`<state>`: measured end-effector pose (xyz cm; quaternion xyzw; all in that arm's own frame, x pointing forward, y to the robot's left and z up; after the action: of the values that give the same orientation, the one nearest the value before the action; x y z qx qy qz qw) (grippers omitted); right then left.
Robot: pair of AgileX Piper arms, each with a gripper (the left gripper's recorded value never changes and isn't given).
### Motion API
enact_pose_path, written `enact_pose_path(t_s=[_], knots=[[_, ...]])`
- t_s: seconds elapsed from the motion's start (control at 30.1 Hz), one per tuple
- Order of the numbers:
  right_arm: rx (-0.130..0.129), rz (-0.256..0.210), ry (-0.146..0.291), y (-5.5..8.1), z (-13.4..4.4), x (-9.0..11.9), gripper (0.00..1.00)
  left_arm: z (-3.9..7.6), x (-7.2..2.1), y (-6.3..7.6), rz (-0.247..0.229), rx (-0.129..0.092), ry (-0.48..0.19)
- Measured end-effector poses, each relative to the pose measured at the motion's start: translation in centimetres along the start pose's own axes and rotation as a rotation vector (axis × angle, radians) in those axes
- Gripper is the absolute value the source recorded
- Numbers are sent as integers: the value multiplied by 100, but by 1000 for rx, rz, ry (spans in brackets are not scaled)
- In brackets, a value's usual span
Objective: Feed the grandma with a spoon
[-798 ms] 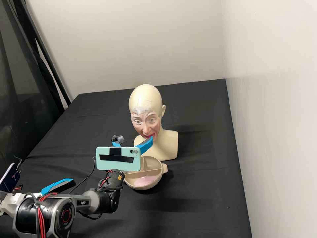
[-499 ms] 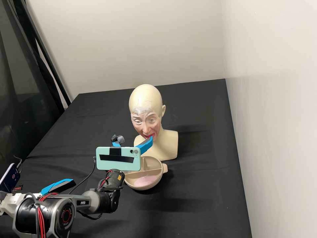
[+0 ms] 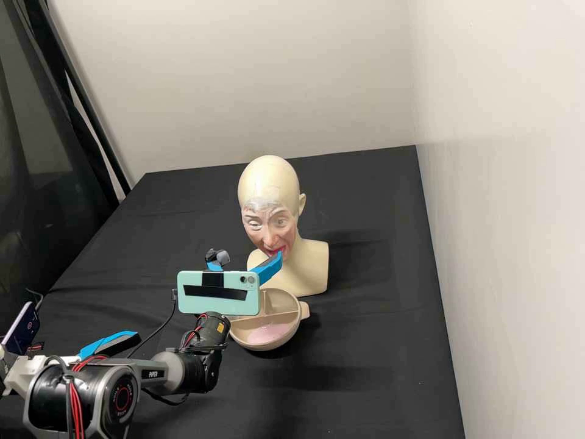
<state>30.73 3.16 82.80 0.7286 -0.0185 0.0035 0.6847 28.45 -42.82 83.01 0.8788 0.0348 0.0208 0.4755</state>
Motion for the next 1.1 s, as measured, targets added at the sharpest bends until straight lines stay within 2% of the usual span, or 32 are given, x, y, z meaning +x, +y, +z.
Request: enact_pose_path(t_s=[0.2,0.3,0.37,0.4,0.5,0.8,1.1], knots=[[0,0,0,0,0,0,100,-240,-186,-38,-17,-24,92],[0,0,0,0,0,0,100,-359,-261,-88,-37,-27,137],[0,0,0,0,0,0,100,-420,-287,-102,-43,-32,162],[0,0,0,0,0,0,100,-467,-305,-110,-44,-48,181],[0,0,0,0,0,0,100,-536,-317,-121,-46,-56,208],[0,0,0,0,0,0,100,-657,-348,-185,-32,-60,246],[0,0,0,0,0,0,100,-653,-364,-193,0,-56,234]])
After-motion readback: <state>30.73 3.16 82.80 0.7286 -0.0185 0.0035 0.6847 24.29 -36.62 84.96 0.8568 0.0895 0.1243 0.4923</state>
